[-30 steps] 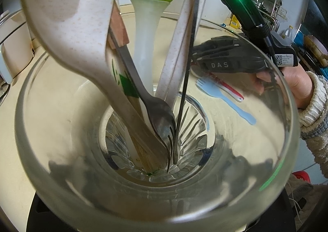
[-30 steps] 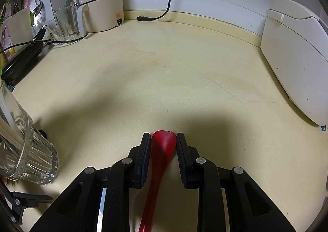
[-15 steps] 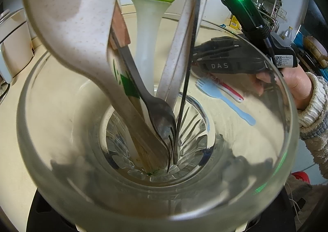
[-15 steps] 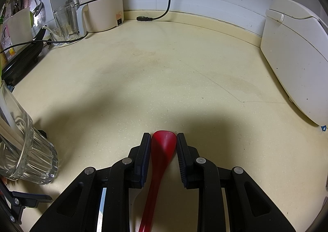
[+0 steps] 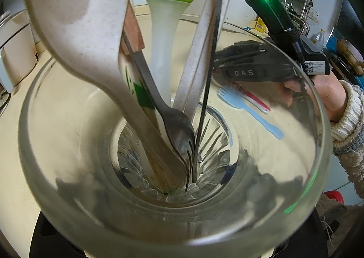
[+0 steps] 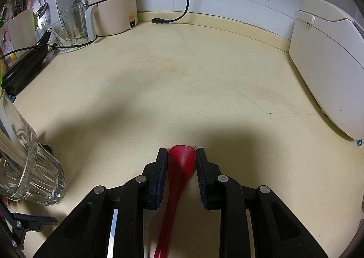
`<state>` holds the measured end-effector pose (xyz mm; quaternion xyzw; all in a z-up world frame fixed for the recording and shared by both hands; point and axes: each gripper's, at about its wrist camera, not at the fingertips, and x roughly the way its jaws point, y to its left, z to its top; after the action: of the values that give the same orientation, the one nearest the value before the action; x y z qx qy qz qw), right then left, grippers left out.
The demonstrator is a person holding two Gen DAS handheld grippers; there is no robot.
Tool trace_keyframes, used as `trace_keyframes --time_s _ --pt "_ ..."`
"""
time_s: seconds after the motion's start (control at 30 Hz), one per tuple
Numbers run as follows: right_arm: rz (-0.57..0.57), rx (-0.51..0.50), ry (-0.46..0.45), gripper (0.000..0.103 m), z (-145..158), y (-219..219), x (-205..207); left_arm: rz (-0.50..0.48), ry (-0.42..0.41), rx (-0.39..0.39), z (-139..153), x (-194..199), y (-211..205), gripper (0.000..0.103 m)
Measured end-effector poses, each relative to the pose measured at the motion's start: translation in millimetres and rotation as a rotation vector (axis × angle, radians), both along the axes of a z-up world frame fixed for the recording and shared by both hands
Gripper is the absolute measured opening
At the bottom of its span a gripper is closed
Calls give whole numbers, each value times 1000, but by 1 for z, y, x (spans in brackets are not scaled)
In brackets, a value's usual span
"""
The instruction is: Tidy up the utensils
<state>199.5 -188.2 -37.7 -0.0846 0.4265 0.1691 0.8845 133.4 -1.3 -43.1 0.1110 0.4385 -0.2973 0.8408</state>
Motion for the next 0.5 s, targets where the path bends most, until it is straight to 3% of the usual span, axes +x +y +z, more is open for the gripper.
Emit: trace_keyframes --time_s 0.5 --pt "0 0 0 25 0 0 0 0 0 0 0 -1 -2 86"
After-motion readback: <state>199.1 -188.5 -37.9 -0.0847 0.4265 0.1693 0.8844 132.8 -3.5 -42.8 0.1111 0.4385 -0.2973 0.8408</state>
